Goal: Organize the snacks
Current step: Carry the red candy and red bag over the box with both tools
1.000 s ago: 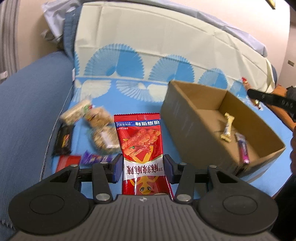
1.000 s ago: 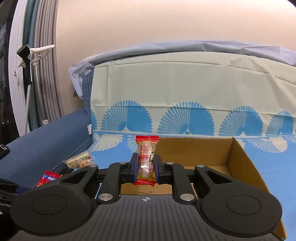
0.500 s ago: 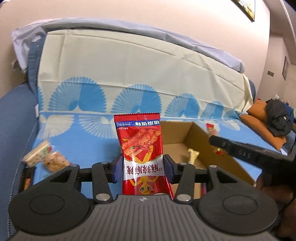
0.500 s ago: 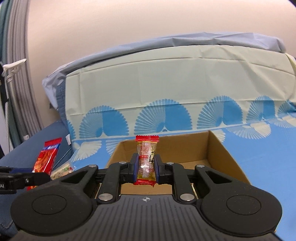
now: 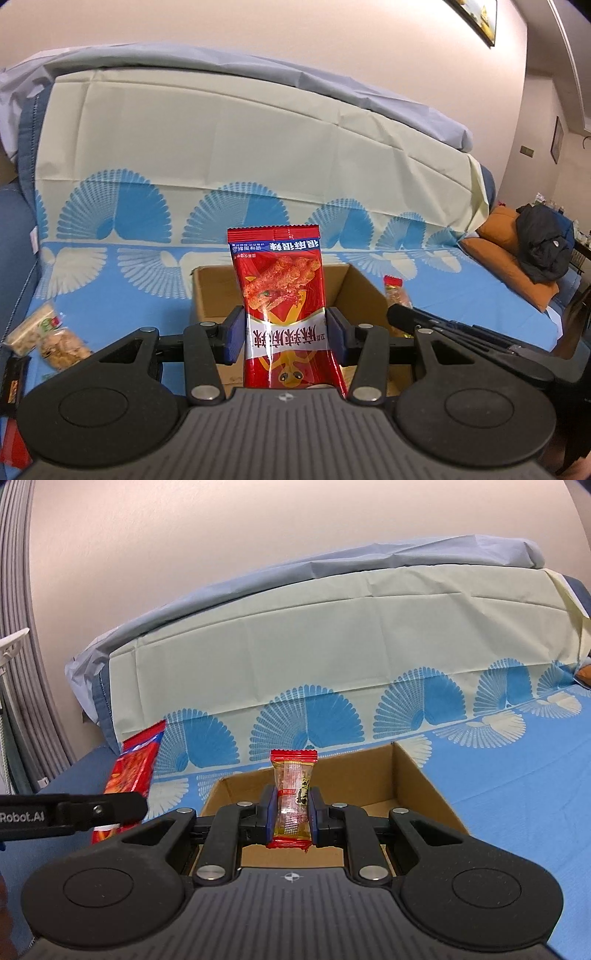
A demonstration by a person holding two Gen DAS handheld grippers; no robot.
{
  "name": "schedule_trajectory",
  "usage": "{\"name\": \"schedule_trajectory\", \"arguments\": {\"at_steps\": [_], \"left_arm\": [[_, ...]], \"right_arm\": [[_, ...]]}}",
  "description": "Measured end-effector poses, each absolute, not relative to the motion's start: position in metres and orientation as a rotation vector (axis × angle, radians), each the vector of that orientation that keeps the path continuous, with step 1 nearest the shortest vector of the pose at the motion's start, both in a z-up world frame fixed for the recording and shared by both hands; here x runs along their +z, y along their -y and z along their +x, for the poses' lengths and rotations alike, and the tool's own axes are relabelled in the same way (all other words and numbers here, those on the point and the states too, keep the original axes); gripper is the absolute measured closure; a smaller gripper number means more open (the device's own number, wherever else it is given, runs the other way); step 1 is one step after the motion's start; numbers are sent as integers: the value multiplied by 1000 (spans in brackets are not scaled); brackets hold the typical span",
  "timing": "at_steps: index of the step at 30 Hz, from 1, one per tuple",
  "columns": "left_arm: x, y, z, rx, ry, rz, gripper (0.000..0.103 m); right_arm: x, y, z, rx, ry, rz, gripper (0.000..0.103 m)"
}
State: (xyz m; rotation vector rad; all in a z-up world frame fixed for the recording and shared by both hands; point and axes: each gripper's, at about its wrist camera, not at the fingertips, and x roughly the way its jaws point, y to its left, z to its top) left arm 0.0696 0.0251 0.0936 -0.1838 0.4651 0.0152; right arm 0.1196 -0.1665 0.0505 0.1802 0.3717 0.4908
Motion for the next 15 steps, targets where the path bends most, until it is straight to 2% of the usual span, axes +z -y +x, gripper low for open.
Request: {"name": "schedule_trajectory", "arguments": {"at_steps": [15], "left_arm": [[97, -6, 93, -4, -465, -196, 52]], "right_arm": [[52, 184, 122, 455, -367, 242, 85]]}}
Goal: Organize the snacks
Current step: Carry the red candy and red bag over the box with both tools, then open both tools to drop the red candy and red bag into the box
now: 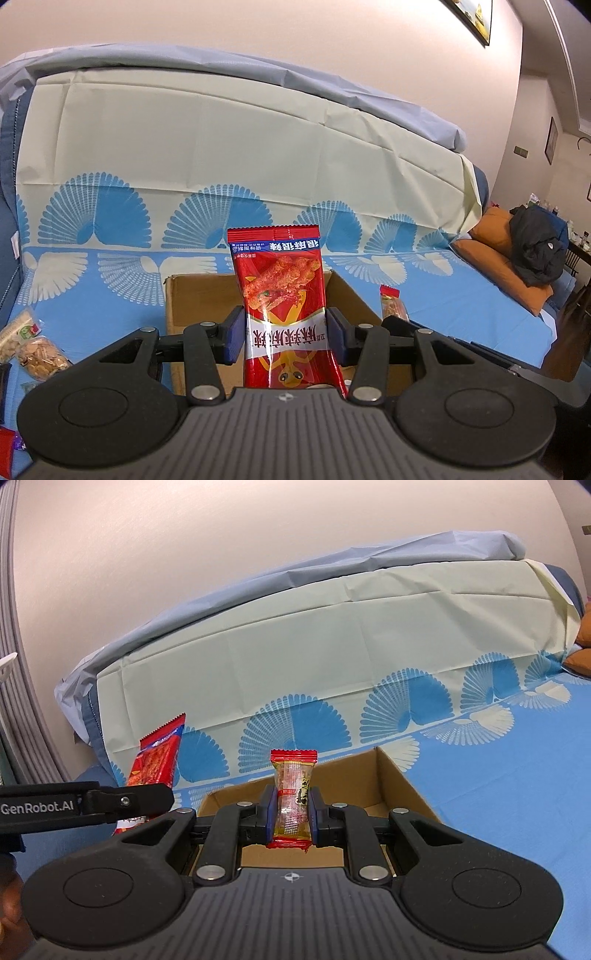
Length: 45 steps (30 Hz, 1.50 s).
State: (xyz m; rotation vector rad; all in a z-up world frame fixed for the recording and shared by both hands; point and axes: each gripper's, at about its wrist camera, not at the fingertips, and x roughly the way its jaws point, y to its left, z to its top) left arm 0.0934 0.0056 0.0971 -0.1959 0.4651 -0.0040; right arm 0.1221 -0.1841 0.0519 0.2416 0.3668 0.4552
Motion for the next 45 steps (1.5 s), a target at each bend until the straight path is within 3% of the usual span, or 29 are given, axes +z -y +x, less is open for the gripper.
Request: {"name": "schedule_trajectory", "arguments": {"at_steps": [33, 36, 37, 38, 45], "left_arm": [[94, 4, 117, -44, -471, -203, 49], [97, 7, 117, -43, -468, -166, 38], [97, 6, 114, -47, -464, -163, 38], [98, 5, 112, -50, -460, -161, 38], [88, -15, 71, -8, -388, -144, 38]], "right_arm": [[53, 186, 126, 453, -387, 249, 85], [51, 185, 128, 439, -406, 250, 74], [50, 183, 129, 433, -420, 248, 52], [49, 182, 129, 417, -427, 245, 38], [42, 174, 133, 354, -478, 221, 14]]}}
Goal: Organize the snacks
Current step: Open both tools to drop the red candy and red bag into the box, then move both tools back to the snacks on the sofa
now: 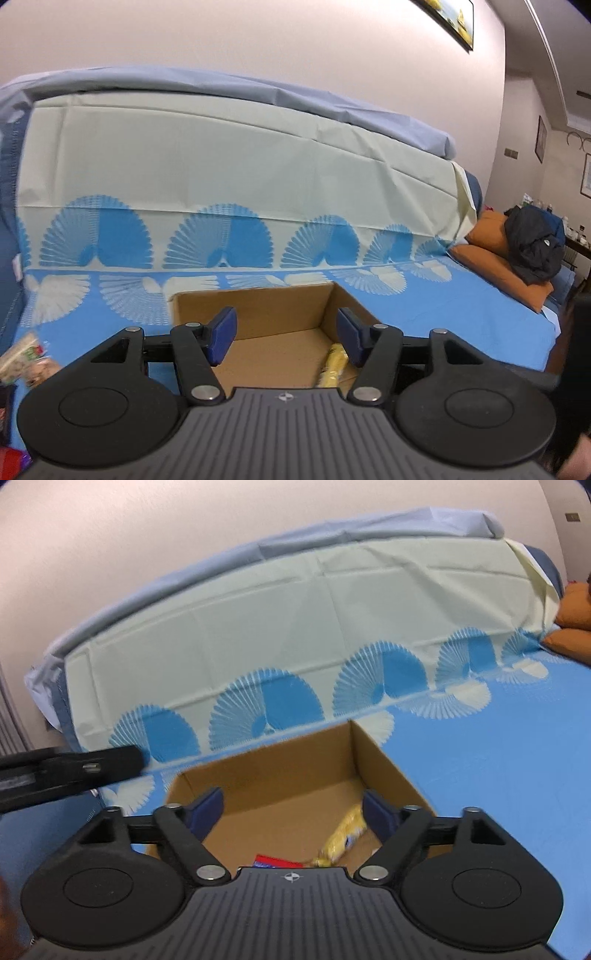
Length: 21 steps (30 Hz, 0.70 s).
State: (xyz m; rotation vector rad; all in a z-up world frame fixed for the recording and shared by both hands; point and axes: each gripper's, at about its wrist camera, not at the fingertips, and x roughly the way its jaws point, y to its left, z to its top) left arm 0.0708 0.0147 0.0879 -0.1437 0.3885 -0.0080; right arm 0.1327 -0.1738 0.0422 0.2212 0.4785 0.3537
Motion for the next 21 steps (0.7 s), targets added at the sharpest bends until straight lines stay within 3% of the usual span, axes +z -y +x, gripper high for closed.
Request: {"name": "schedule_trajectory", "arguments": {"at_steps": [3, 11, 13, 17, 19, 21], "left_arm": [[79, -32, 49, 10, -409, -160, 38], [39, -101, -22, 85, -476, -175, 38], [22, -121, -39, 138, -507, -153, 47], [-10, -170, -75, 238, -548, -138, 82], [-23, -187, -87, 280, -564, -148, 86], [-23, -206, -92, 313, -554, -247, 86]], "right_arm": [[38, 168, 134, 353, -512, 226, 2], [37, 147, 126, 334, -505, 121, 1], [37, 146, 124, 339, -506, 120, 1], [40, 142, 110, 425, -484, 133, 1], [42, 133, 101, 459, -480, 118, 1], [42, 117, 93, 500, -482, 78, 11]]}}
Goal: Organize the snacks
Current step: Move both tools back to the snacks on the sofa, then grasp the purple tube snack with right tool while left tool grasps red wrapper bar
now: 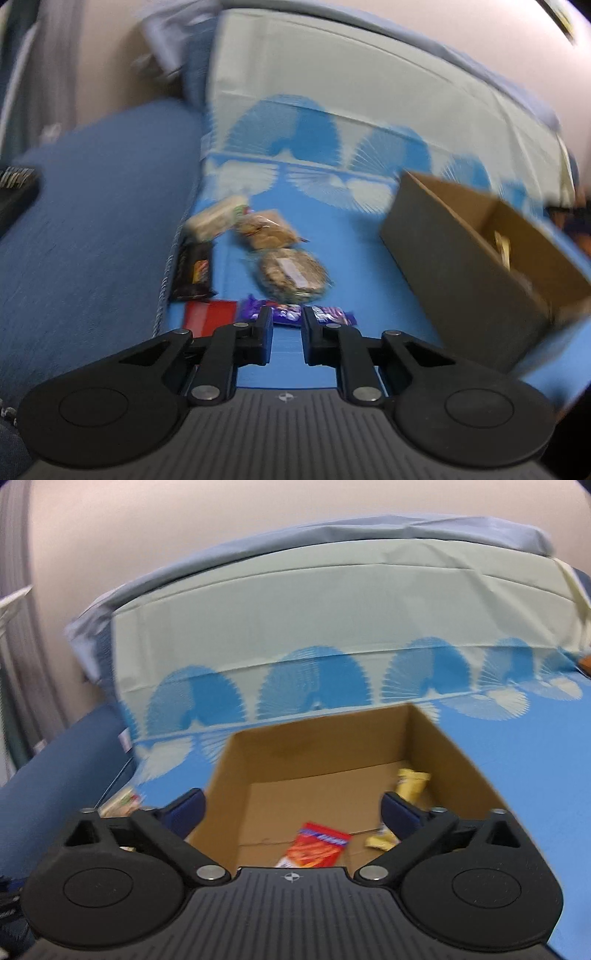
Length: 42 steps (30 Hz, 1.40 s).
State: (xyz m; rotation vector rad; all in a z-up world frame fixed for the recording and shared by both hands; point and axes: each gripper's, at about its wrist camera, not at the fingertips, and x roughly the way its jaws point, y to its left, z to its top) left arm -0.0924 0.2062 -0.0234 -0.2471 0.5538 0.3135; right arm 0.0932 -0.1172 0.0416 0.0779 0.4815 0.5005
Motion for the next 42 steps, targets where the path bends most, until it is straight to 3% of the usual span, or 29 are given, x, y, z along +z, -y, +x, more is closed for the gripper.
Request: {"name": "schedule_trajectory", "arguments": {"at_steps": [3, 5, 7, 20, 22, 25, 36, 37, 39, 41, 42], "left_arm": [[-23, -212, -92, 349, -544, -236, 85], [-25, -216, -85, 387, -568, -237, 85], [-28, -220, -81, 429, -585, -236, 85], [-41, -230, -65, 514, -672, -220, 79], [-40, -228, -64, 518, -675, -211, 78], [-41, -226, -59, 524, -683, -198, 73], [-39, -227, -61, 506, -670, -207, 72], [-39, -226, -61, 507, -670, -207, 72], [-39, -227, -61, 504, -668, -210, 72], [-38, -227, -63, 500, -663, -214, 72], [-38, -227, -64, 497, -659, -217, 72]], "right_arm": [[42, 92, 80, 564, -468, 17, 29], [41, 74, 73, 623, -462, -12, 50], [41, 56, 63, 696, -456, -34, 53], [10, -43, 33, 958, -535, -215, 52], [4, -58, 37, 967, -555, -243, 48], [-10, -83, 49, 967, -612, -279, 30], [-74, -141, 74, 992, -716, -444, 29], [-76, -142, 75, 997, -727, -450, 35], [-79, -141, 72, 1022, -733, -468, 63], [-79, -140, 69, 1053, -736, -476, 75], [-77, -139, 67, 1056, -733, -487, 76]]}}
